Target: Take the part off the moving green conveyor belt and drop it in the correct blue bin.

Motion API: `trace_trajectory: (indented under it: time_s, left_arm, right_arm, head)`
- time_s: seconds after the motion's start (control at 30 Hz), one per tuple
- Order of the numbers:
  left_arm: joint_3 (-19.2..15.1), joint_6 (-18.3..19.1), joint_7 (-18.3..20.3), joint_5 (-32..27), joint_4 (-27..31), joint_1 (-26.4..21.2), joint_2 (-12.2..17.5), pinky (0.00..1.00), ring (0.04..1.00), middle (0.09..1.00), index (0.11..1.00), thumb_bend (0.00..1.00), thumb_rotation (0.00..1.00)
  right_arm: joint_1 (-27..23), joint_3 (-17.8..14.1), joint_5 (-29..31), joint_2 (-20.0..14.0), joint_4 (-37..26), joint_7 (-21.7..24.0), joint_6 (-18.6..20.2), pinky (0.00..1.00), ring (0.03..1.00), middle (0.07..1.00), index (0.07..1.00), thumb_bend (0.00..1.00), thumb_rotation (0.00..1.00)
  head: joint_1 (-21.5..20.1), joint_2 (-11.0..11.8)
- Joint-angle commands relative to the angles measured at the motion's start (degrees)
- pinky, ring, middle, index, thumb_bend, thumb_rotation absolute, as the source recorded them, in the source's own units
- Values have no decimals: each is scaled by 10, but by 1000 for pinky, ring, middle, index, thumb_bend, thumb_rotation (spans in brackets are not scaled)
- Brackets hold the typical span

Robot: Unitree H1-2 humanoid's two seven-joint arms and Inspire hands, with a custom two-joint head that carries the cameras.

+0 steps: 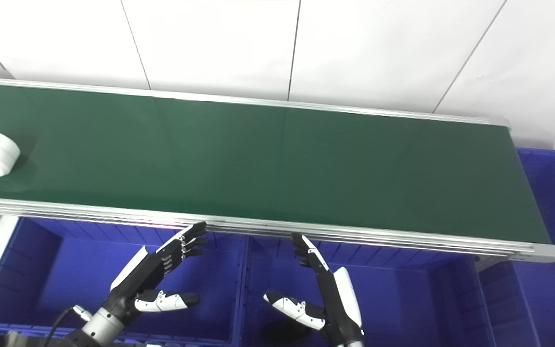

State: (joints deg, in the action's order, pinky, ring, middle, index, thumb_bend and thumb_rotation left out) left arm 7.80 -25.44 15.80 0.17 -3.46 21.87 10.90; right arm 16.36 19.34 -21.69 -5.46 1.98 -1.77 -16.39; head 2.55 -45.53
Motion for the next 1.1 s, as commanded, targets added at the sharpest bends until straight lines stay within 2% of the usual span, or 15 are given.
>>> trace_trajectory:
  time_s: [0.0, 0.27, 0.37, 0.43, 0.5, 0.53, 0.57, 0.6, 0.9, 1.07]
  left_arm:
    - [-2, -15, 2, -7, 12, 1, 6, 864, 911, 952, 940, 725, 445]
    - [-3, -15, 6, -11, 13, 1, 5, 862, 909, 951, 939, 713, 424]
    - [1, -15, -1, -4, 12, 3, 0, 856, 906, 952, 941, 717, 434]
    - [6, -15, -8, 4, 12, 6, -6, 836, 899, 944, 929, 760, 461]
    - [16, -15, -17, 15, 10, 6, -9, 827, 894, 941, 921, 762, 465]
    - [22, -15, -24, 21, 7, 3, -11, 831, 895, 943, 920, 758, 462]
    - [28, -15, -32, 25, 4, 1, -12, 836, 894, 944, 921, 750, 456]
    - [36, -15, -41, 30, 0, -1, -12, 837, 894, 944, 922, 748, 455]
    - [85, -15, -109, 59, -8, -4, 3, 821, 896, 946, 921, 756, 467]
    - [108, -15, -138, 57, -12, -7, 12, 821, 897, 941, 913, 760, 444]
  right_arm:
    - [-3, 2, 4, 6, -16, -4, -34, 791, 846, 875, 906, 697, 580]
    - [-1, 1, 4, 8, -19, -3, -29, 792, 847, 876, 907, 700, 580]
    - [-2, -2, 7, 3, -12, -5, -41, 787, 844, 874, 906, 697, 585]
    - [-1, -6, 18, -4, -6, -2, -50, 781, 843, 874, 904, 698, 592]
    - [0, -9, 33, -10, 0, 3, -61, 794, 856, 882, 910, 679, 568]
    - [0, -11, 38, -13, 5, 4, -68, 802, 859, 882, 910, 674, 561]
    - [0, -11, 41, -16, 8, 4, -73, 813, 864, 885, 912, 662, 556]
    - [0, -13, 41, -19, 12, 4, -78, 814, 865, 885, 912, 660, 556]
    - [-4, -13, 36, -24, 35, -11, -105, 783, 846, 867, 893, 620, 484]
    - [-6, -3, 33, -32, 48, -21, -105, 781, 839, 862, 888, 623, 483]
  head:
    - [1, -1]
    - [5, 2]
    - [67, 21]
    - [108, 37]
    - [138, 51]
    - [159, 66]
    - [162, 68]
    - [175, 80]
    - [183, 117]
    - [169, 149]
